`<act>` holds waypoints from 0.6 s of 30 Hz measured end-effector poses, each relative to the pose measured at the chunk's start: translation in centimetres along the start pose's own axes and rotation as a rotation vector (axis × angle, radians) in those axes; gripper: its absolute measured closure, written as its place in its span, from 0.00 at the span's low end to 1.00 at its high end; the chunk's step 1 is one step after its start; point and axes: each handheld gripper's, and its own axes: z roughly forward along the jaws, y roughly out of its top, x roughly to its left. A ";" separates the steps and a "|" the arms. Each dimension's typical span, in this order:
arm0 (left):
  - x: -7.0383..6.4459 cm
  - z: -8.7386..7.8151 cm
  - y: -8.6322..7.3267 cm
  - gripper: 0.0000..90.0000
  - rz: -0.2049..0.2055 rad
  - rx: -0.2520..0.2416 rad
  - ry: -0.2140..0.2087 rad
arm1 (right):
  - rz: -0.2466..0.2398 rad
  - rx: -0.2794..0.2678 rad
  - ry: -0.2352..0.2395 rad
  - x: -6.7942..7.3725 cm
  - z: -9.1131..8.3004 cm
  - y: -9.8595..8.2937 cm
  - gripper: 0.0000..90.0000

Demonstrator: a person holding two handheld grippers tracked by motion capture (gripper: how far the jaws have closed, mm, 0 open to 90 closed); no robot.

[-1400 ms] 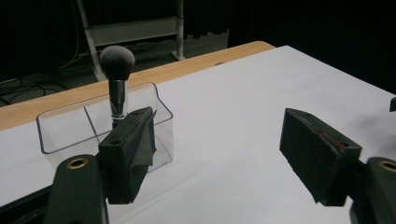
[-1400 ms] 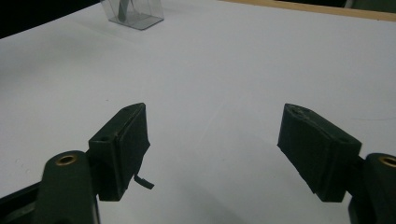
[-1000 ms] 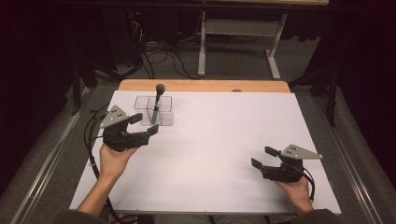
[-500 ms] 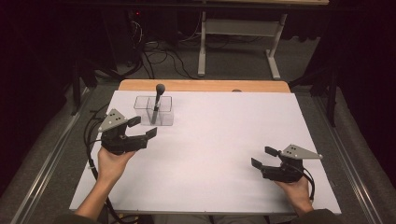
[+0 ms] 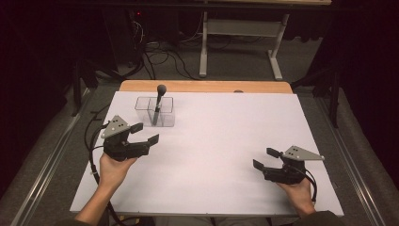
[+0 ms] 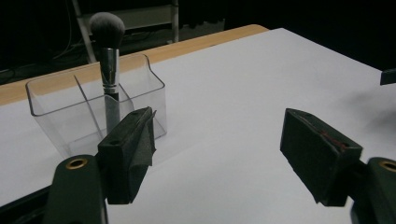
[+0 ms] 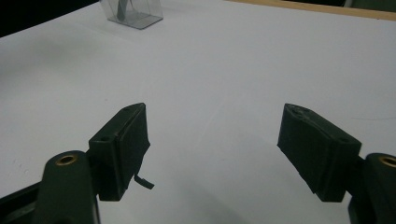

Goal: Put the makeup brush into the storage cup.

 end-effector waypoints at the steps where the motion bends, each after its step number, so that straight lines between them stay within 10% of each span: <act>1: 0.0 0.0 -0.1 0.29 -0.002 0.001 -0.006 | 0.001 0.000 0.000 0.0 0.0 0.0 0.29; 18: -0.8 0.1 -1.6 0.30 -0.019 -0.019 -0.037 | 0.001 0.000 0.000 0.0 0.0 0.0 0.29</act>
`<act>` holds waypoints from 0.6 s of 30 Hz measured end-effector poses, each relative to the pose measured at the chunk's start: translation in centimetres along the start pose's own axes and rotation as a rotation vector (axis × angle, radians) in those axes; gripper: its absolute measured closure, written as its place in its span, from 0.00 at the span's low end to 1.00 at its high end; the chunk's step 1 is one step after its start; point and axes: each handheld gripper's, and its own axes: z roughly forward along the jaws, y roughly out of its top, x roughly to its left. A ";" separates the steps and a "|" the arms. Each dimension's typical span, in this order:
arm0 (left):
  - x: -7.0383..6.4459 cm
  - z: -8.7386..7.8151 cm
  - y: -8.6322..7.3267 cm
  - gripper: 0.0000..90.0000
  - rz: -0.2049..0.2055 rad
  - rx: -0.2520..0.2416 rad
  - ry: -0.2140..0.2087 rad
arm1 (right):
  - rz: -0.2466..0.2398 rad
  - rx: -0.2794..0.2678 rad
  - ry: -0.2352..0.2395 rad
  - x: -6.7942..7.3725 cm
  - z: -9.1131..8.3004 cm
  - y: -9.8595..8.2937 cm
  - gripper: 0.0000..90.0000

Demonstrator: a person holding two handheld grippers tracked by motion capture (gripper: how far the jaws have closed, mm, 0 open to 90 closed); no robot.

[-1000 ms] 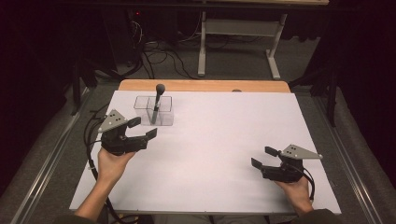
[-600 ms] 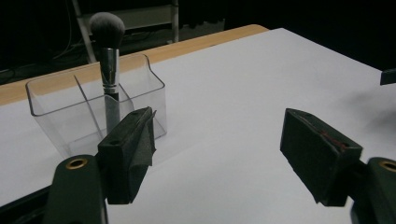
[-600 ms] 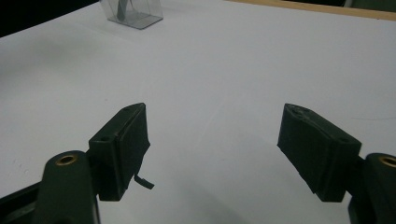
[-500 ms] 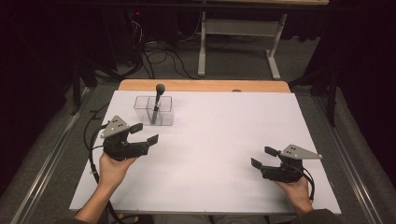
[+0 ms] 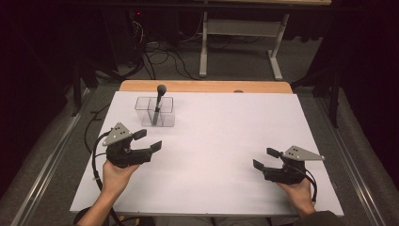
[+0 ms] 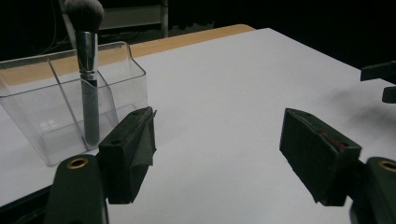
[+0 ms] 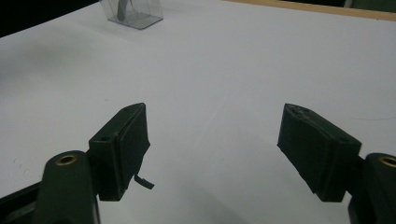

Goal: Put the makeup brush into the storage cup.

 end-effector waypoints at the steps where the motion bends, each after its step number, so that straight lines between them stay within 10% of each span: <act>1: 0.0 0.0 -0.1 0.30 0.000 -0.001 0.000 | 0.000 0.000 0.000 0.0 0.0 0.0 0.29; 18: -0.1 0.4 -1.0 0.30 -0.009 -0.006 0.004 | -0.003 0.004 0.000 0.0 0.1 0.0 0.29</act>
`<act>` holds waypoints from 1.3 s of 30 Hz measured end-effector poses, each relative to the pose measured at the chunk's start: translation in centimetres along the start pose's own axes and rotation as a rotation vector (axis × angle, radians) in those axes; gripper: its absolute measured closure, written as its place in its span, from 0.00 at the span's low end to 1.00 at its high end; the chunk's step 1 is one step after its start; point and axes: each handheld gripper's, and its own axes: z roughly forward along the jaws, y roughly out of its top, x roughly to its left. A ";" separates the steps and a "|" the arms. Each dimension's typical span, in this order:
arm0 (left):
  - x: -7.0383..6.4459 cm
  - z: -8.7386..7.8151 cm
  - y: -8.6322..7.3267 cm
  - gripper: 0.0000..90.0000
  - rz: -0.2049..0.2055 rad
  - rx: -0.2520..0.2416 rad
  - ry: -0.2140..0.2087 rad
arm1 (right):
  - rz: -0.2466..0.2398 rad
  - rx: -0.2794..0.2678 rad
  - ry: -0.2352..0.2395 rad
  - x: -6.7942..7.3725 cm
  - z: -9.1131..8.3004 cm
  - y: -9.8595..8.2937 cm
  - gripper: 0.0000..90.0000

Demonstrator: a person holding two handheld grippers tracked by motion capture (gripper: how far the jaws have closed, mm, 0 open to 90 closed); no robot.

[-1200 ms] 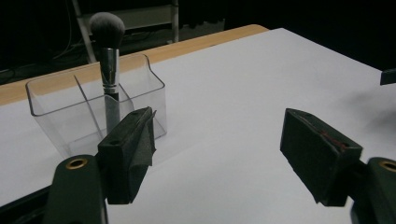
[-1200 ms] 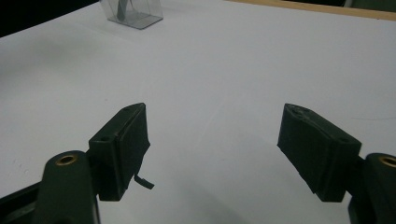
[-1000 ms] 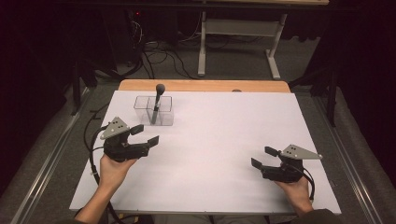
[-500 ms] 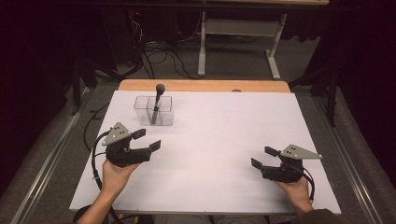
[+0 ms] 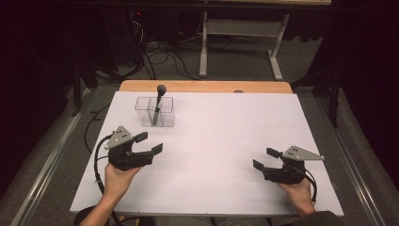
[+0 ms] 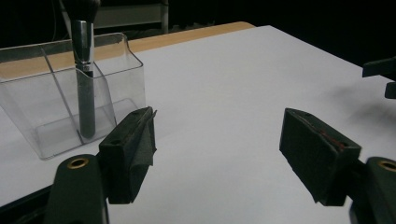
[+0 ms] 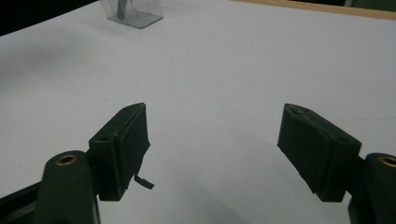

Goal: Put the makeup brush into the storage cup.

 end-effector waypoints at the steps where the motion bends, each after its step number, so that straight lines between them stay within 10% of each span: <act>1: 0.0 0.0 -0.1 0.30 -0.002 -0.001 0.001 | 0.002 0.002 -0.001 0.0 0.0 0.0 0.29; 39: 0.5 0.4 -1.8 0.30 -0.049 0.023 -0.008 | -0.007 -0.004 -0.004 0.0 -0.1 0.0 0.29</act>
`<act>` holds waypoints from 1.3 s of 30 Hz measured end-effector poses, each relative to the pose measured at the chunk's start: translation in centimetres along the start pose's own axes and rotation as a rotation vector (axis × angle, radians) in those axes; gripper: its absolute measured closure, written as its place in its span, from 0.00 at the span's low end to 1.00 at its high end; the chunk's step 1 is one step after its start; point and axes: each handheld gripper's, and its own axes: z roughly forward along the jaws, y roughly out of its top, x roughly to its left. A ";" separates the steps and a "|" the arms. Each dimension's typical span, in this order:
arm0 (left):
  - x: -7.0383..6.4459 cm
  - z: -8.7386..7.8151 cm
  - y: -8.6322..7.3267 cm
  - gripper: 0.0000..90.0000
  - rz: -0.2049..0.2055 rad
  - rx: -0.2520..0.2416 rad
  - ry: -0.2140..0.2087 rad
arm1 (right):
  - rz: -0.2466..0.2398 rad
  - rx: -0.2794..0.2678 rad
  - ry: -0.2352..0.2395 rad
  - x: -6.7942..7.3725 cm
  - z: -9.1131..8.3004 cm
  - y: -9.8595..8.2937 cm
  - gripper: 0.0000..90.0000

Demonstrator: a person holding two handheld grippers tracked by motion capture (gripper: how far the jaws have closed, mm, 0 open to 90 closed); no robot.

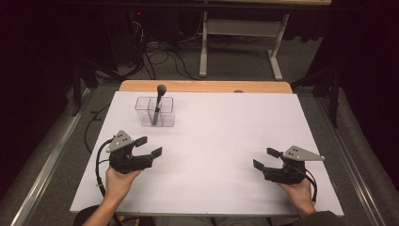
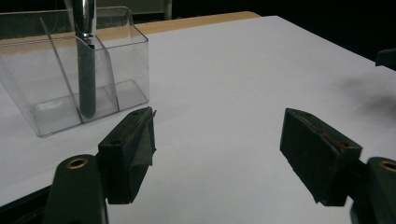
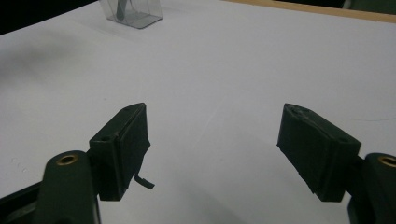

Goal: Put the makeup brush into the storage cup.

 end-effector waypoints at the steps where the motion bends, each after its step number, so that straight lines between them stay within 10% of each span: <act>1: 0.0 0.0 -0.1 0.30 -0.007 0.000 -0.006 | -0.002 -0.001 0.000 0.0 0.0 0.0 0.29; 39: 0.0 1.6 -0.8 0.28 0.015 0.044 -0.015 | 0.008 0.005 -0.044 0.2 -0.3 -0.2 0.29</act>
